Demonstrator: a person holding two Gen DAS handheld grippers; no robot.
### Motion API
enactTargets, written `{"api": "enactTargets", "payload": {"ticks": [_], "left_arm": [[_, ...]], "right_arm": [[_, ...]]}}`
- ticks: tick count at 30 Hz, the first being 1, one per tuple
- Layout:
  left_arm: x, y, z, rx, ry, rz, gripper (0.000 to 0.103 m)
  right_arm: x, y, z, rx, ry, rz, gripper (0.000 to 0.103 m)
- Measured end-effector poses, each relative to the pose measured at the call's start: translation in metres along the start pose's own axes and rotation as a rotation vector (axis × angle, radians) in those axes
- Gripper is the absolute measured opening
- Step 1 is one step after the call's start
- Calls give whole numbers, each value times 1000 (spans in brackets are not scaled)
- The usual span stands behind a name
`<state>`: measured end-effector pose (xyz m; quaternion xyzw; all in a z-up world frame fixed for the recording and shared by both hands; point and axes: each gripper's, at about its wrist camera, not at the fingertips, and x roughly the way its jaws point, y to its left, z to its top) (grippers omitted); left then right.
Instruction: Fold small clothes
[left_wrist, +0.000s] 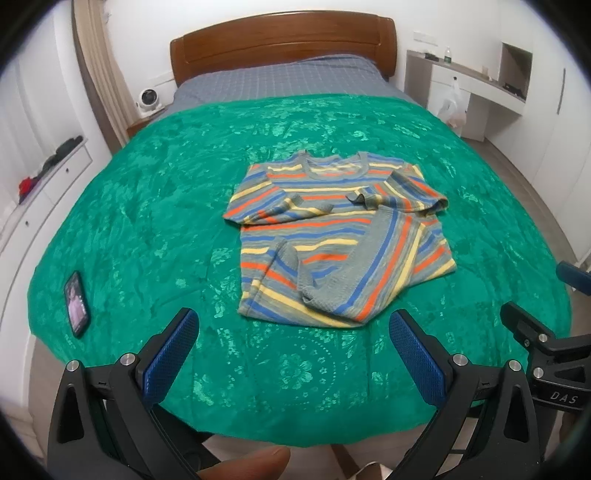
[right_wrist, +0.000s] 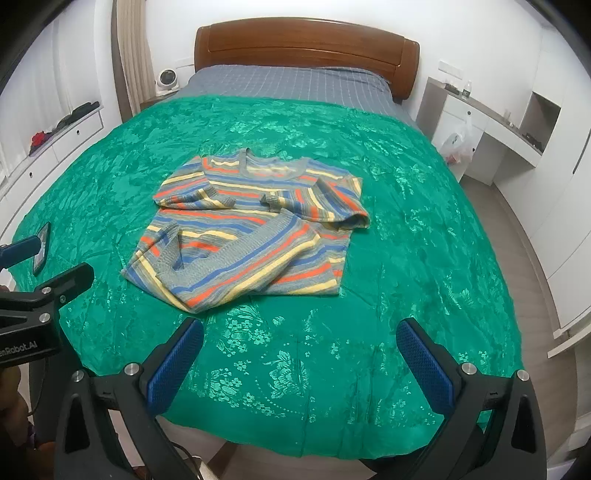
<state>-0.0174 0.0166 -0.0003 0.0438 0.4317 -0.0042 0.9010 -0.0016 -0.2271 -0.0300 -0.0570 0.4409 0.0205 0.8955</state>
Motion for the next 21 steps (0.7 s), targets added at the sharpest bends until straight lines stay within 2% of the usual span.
{"api": "enactTargets", "payload": {"ticks": [8, 21], "left_arm": [[0, 1, -1, -2, 10, -3, 103], [2, 3, -2, -1, 33, -12, 103]], "right_arm": [[0, 4, 0, -8, 5, 0, 103], [-7, 1, 4, -8, -11, -63, 103]]}}
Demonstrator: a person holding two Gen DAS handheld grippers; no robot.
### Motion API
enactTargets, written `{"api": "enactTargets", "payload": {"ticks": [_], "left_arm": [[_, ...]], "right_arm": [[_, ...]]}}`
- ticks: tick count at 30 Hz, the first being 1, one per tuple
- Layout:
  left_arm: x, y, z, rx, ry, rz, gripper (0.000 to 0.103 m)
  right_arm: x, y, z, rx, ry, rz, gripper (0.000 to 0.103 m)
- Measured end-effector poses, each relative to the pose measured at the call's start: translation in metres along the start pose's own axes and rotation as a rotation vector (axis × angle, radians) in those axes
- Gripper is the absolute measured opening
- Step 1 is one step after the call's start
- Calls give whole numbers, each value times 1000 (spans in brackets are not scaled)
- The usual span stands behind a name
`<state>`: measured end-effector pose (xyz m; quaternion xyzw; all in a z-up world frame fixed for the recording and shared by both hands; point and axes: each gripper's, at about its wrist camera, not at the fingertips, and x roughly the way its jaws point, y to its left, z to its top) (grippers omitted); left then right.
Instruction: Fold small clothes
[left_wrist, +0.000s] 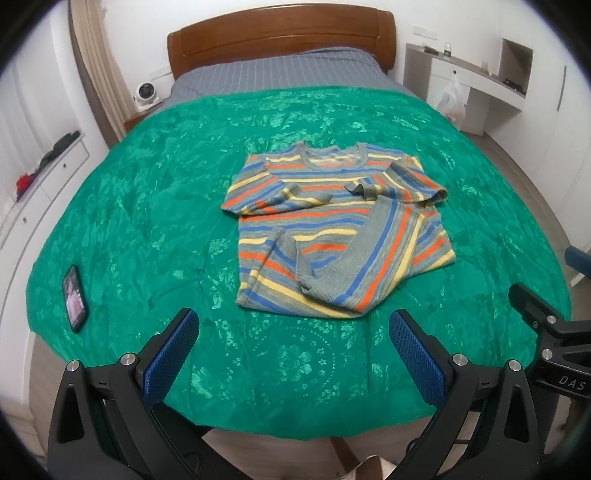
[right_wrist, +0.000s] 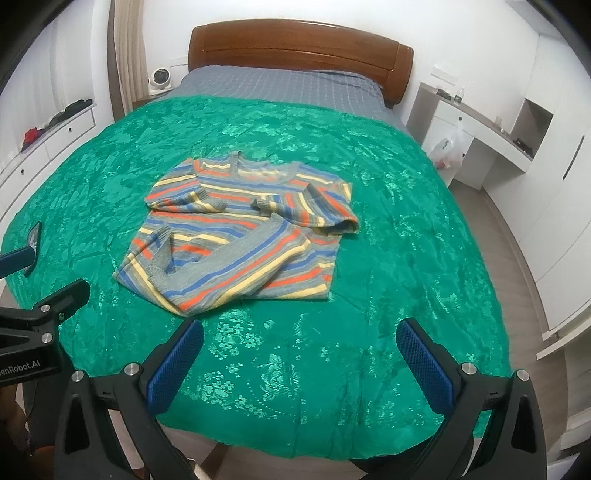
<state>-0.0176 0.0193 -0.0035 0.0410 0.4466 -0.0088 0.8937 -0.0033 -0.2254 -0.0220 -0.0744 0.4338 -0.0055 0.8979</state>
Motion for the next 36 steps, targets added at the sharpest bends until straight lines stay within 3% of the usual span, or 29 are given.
{"api": "enactTargets", "payload": {"ticks": [29, 36], "left_arm": [[5, -2, -3, 9, 0, 2, 103], [16, 26, -8, -41, 15, -8, 103]], "right_arm": [[0, -8, -3, -15, -2, -75, 103], [2, -17, 2, 20, -19, -72, 103]]}}
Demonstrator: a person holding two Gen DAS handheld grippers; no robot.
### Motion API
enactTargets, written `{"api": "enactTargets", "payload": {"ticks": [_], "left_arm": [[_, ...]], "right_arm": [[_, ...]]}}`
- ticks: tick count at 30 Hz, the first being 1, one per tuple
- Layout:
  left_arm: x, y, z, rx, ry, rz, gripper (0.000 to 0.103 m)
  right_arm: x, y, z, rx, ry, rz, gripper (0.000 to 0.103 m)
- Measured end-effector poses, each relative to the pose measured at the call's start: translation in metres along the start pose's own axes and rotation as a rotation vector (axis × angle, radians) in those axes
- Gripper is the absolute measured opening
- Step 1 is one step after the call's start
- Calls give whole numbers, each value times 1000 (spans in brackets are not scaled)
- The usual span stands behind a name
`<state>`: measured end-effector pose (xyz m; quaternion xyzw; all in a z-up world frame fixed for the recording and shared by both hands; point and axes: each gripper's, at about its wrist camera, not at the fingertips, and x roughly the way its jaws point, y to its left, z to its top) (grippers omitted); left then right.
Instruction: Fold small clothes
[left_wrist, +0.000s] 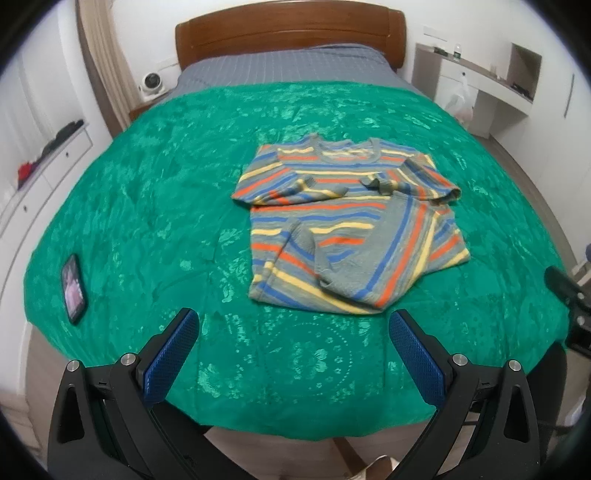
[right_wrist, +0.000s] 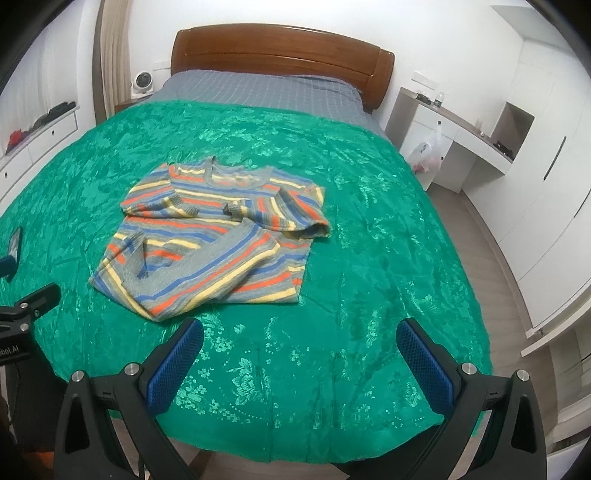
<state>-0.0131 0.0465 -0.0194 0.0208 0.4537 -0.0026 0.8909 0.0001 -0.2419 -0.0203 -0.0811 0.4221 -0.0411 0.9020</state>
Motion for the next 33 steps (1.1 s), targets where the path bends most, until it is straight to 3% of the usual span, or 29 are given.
{"api": "enactTargets", "payload": {"ticks": [22, 33], "left_arm": [[4, -3, 16, 3, 8, -39, 103], [-5, -6, 34, 1, -22, -58, 103]], "right_arm": [[12, 2, 10, -5, 15, 47, 103], [12, 1, 27, -17, 10, 29, 103]]}}
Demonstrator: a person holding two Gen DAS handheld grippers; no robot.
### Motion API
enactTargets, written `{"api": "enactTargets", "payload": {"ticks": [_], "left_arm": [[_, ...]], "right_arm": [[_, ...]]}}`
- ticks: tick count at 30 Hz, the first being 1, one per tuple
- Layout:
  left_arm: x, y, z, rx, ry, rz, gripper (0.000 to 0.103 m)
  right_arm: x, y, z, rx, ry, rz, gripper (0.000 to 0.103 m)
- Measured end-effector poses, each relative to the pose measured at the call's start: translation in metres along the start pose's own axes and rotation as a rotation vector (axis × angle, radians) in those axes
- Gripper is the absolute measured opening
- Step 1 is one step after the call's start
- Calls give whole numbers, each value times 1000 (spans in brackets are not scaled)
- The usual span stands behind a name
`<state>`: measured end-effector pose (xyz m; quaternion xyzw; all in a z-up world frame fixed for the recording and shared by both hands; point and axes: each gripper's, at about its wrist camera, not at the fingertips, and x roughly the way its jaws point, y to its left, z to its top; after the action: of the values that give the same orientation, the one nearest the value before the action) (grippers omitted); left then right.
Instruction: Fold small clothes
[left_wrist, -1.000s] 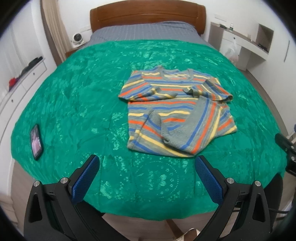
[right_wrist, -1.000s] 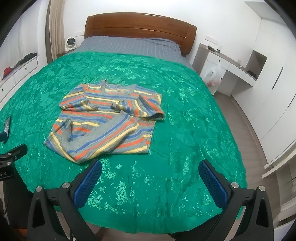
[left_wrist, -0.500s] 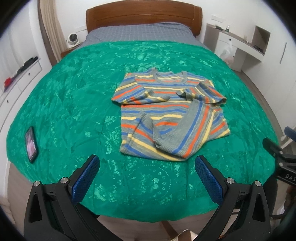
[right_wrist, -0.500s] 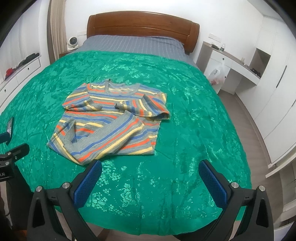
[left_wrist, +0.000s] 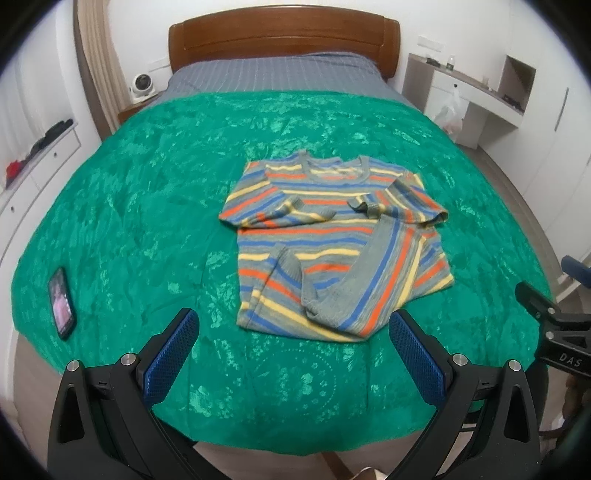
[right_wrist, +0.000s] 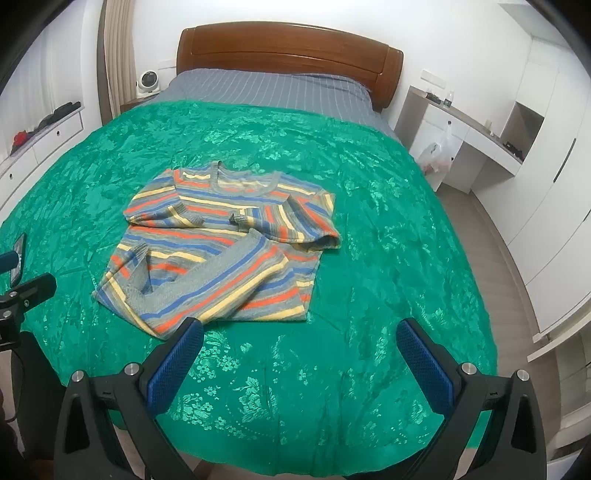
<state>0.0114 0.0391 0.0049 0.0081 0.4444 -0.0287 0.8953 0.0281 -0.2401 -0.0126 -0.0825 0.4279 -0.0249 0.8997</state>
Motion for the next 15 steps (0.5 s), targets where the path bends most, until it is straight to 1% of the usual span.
{"api": "enactTargets", "payload": {"ticks": [11, 14, 15], "left_arm": [[8, 0, 5, 6, 8, 5, 103], [16, 1, 5, 18, 21, -8, 103], [20, 3, 7, 31, 25, -19, 103]], "right_arm": [[5, -2, 1, -14, 11, -11, 103], [8, -1, 1, -20, 10, -6, 103], [8, -3, 3, -30, -8, 12, 103]]}}
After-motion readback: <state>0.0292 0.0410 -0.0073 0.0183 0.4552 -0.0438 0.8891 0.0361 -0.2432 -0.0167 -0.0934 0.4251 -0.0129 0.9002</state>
